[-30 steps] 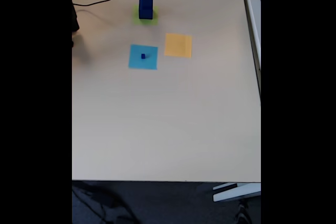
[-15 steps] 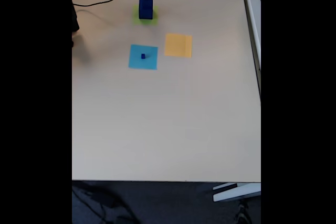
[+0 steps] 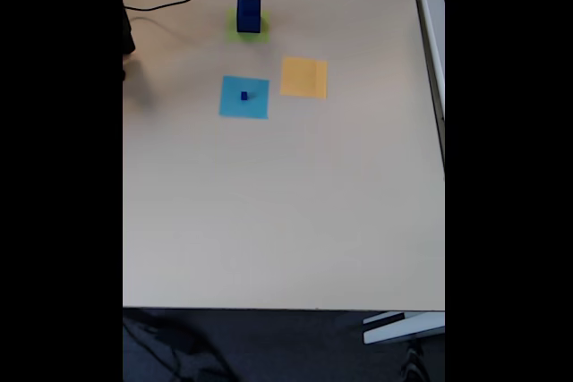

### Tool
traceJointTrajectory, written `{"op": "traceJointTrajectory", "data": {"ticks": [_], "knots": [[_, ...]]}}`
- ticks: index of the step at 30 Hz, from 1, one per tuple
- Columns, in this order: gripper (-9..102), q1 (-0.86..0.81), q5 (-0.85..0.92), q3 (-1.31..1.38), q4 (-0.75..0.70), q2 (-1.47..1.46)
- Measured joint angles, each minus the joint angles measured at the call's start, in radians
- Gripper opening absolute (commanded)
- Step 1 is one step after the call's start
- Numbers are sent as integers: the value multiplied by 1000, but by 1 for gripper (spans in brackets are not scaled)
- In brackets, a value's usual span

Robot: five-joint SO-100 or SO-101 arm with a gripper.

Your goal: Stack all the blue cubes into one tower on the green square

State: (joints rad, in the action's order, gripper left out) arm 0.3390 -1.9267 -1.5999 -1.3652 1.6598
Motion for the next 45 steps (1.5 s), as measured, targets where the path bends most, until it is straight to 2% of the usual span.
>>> {"op": "traceJointTrajectory", "data": {"ticks": [45], "knots": [[0, 0, 58, 0, 49, 0]]}}
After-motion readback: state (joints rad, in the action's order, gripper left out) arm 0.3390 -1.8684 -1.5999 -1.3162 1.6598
